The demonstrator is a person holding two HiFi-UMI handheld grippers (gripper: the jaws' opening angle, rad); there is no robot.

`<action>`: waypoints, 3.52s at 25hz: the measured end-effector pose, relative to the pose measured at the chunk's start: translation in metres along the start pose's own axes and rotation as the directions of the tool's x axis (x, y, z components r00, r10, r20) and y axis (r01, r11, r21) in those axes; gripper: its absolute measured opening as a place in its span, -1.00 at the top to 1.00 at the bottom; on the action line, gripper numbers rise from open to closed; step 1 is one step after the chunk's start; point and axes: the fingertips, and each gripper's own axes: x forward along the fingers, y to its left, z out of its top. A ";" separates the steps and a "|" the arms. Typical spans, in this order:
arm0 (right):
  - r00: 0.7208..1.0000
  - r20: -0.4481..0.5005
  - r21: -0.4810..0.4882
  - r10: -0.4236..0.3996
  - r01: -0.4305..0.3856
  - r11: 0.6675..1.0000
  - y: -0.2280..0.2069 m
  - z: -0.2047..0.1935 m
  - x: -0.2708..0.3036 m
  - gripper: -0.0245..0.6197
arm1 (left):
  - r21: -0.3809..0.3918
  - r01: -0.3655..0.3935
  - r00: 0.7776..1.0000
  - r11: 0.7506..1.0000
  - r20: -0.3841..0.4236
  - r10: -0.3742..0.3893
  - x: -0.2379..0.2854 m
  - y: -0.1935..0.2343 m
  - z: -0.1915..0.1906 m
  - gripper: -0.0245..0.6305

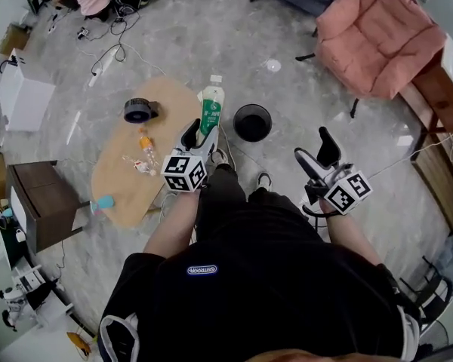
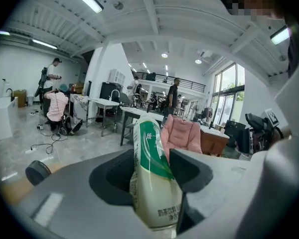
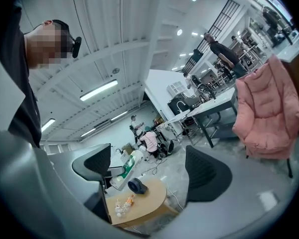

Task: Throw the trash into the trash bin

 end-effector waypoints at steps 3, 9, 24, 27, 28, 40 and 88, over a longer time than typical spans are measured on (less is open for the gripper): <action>0.999 0.007 0.012 -0.051 0.051 0.999 -0.013 -0.006 -0.002 -0.61 | -0.006 0.053 0.997 0.999 -0.061 -0.053 0.034 0.002 -0.027 0.23; 0.984 -0.012 0.069 -0.177 0.178 0.982 -0.049 -0.041 -0.004 -0.61 | -0.058 0.154 0.969 0.986 -0.184 -0.162 0.107 0.008 -0.102 0.23; 0.902 -0.115 0.243 -0.416 0.432 0.869 -0.120 -0.182 -0.020 -0.63 | -0.040 0.324 0.785 0.945 -0.546 -0.292 0.255 0.043 -0.340 0.23; 0.875 -0.132 0.258 -0.465 0.484 0.836 -0.133 -0.202 -0.037 -0.63 | -0.040 0.321 0.743 0.946 -0.609 -0.278 0.277 0.051 -0.388 0.23; 0.866 -0.134 0.264 -0.481 0.499 0.825 -0.139 -0.211 -0.042 -0.63 | -0.030 0.325 0.733 0.945 -0.624 -0.272 0.288 0.055 -0.402 0.23; 0.785 -0.165 0.317 -0.597 0.615 0.722 -0.172 -0.272 -0.099 -0.64 | 0.191 0.475 0.445 0.859 -0.894 -0.047 0.351 0.095 -0.560 0.22; 0.970 -0.229 0.062 -0.077 0.093 0.994 -0.099 -0.166 0.004 -0.63 | 0.204 -0.183 0.807 0.962 -0.527 0.265 0.036 0.082 -0.328 -0.17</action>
